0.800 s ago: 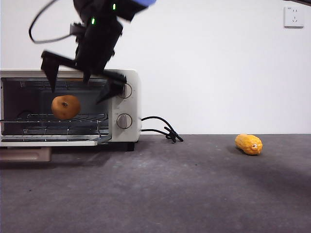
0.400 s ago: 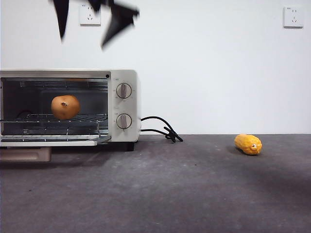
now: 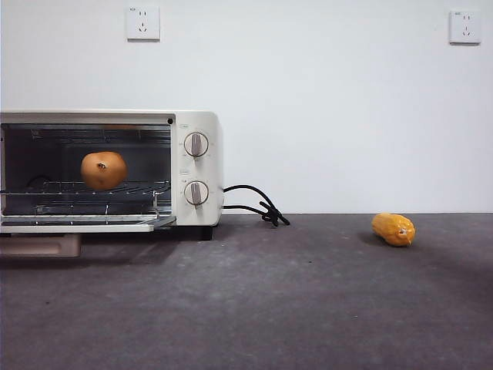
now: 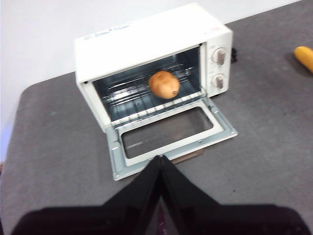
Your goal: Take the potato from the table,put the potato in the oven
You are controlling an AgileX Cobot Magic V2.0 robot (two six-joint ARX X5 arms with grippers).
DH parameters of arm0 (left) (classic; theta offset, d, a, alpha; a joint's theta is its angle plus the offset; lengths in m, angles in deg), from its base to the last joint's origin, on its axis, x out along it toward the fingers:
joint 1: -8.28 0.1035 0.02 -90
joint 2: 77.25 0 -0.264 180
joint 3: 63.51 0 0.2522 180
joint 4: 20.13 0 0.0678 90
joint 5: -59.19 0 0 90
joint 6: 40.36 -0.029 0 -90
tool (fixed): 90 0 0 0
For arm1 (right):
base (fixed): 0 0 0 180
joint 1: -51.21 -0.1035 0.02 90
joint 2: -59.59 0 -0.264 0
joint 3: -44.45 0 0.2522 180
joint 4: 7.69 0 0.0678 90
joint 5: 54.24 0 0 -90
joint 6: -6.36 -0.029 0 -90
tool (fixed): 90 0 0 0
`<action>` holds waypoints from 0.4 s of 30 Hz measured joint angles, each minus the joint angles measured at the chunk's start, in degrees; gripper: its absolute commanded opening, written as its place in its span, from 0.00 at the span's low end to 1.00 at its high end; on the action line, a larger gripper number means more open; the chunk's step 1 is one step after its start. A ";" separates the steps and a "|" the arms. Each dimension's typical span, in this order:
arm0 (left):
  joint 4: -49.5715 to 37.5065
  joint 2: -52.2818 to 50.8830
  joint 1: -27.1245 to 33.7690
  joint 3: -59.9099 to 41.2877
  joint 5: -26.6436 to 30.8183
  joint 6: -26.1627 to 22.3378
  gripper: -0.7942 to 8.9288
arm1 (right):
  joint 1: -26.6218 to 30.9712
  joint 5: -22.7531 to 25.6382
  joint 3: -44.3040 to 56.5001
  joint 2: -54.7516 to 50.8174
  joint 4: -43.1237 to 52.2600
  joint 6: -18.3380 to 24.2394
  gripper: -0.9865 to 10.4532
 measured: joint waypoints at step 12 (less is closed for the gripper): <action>0.00 0.00 -14.86 0.00 7.30 9.40 0.07 | -10.34 10.36 13.49 -21.57 0.00 2.43 0.08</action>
